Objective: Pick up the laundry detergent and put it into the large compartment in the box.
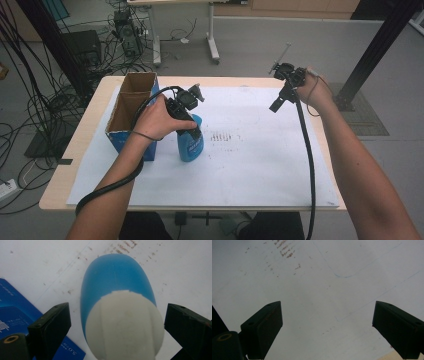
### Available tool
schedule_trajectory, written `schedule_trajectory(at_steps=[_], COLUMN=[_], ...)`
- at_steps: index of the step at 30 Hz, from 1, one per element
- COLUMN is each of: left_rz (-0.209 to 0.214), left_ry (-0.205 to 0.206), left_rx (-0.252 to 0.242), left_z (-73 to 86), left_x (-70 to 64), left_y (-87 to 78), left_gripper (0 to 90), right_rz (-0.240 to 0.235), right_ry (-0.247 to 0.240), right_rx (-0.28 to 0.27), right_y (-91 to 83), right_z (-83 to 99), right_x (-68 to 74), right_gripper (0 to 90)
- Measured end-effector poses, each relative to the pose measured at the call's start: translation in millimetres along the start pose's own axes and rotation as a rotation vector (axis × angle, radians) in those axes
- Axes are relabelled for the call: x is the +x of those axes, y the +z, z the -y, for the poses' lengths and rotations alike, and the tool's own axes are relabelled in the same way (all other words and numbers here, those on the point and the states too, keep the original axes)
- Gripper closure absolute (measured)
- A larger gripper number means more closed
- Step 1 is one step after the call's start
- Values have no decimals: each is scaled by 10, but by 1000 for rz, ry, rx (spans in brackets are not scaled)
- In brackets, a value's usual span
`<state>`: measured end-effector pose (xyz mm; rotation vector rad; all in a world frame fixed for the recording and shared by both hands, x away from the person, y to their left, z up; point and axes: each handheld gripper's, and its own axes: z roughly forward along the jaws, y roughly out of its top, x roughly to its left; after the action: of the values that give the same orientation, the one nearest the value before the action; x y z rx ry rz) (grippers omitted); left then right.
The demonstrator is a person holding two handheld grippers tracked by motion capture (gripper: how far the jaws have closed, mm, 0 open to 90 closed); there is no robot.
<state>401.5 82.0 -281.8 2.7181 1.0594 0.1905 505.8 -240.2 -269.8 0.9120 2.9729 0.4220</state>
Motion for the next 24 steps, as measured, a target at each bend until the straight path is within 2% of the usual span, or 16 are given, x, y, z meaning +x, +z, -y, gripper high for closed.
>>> schedule_trajectory(at_steps=[2,3,10,24], left_rz=[-5,-5,-2,-1], left_ry=[-3,-3,-11,-14], left_rx=[0,0,2,3], left_z=[12,12,31,33], left_x=[1,1,1,-8], left_y=[26,26,67,72], left_gripper=[74,74,74,74], right_rz=[1,-2,-5,-1], right_ry=[15,-2,12,1], right_rx=[8,-1,2,-3], right_y=[-3,4,8,0], right_z=[-10,-7,-9,-16], right_x=[16,3,12,19], right_gripper=[91,91,89,85])
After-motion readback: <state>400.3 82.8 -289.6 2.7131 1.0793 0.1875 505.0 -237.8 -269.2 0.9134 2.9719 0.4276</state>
